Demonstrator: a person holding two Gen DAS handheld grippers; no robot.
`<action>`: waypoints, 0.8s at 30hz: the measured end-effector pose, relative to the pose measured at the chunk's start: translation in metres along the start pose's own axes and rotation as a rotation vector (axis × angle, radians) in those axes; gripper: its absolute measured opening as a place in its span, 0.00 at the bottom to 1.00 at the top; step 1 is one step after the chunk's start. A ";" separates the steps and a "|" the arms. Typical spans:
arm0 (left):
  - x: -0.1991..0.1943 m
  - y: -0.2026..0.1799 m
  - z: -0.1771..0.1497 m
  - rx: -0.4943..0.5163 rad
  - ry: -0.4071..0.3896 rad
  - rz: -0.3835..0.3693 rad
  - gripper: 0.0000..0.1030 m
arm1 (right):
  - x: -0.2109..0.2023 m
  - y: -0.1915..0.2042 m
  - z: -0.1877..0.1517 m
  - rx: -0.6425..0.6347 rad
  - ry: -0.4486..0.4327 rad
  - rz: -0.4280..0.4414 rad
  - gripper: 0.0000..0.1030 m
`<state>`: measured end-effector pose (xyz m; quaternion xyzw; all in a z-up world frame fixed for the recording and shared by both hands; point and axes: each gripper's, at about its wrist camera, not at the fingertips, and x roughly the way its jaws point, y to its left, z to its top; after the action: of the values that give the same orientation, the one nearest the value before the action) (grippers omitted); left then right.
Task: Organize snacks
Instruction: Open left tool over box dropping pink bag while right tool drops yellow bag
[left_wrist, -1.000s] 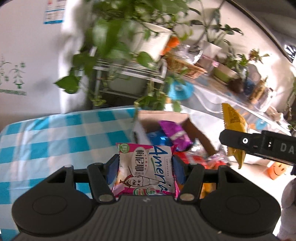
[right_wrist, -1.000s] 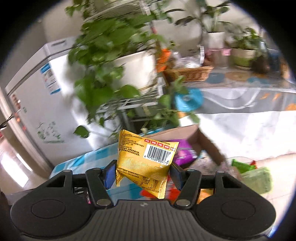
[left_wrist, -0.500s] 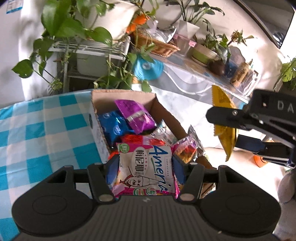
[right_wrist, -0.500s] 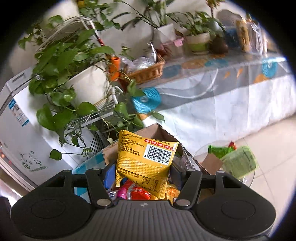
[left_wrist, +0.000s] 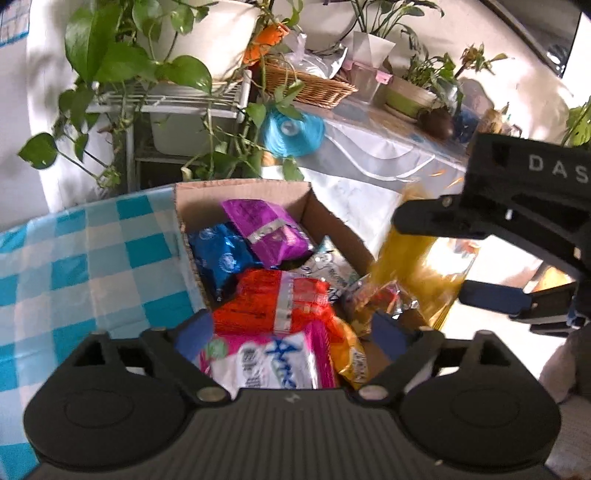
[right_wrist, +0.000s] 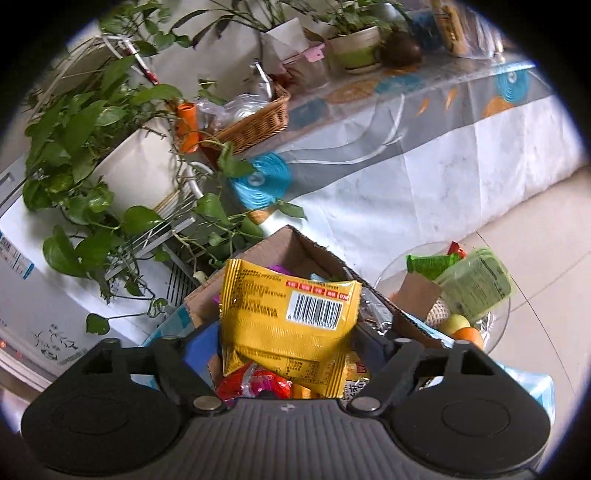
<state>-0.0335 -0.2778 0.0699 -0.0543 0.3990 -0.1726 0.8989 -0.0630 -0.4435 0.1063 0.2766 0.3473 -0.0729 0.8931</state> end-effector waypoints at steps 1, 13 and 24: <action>-0.001 0.000 0.001 0.001 0.003 0.012 0.92 | -0.001 0.000 0.000 0.001 -0.005 0.000 0.86; -0.012 0.000 -0.001 0.048 0.046 0.090 0.94 | -0.005 0.004 -0.001 -0.021 -0.020 0.011 0.91; -0.020 0.010 0.002 0.046 0.059 0.133 0.94 | -0.004 0.011 -0.004 -0.099 -0.022 -0.076 0.96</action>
<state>-0.0419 -0.2616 0.0834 -0.0016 0.4241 -0.1231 0.8972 -0.0645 -0.4325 0.1113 0.2179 0.3509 -0.0928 0.9059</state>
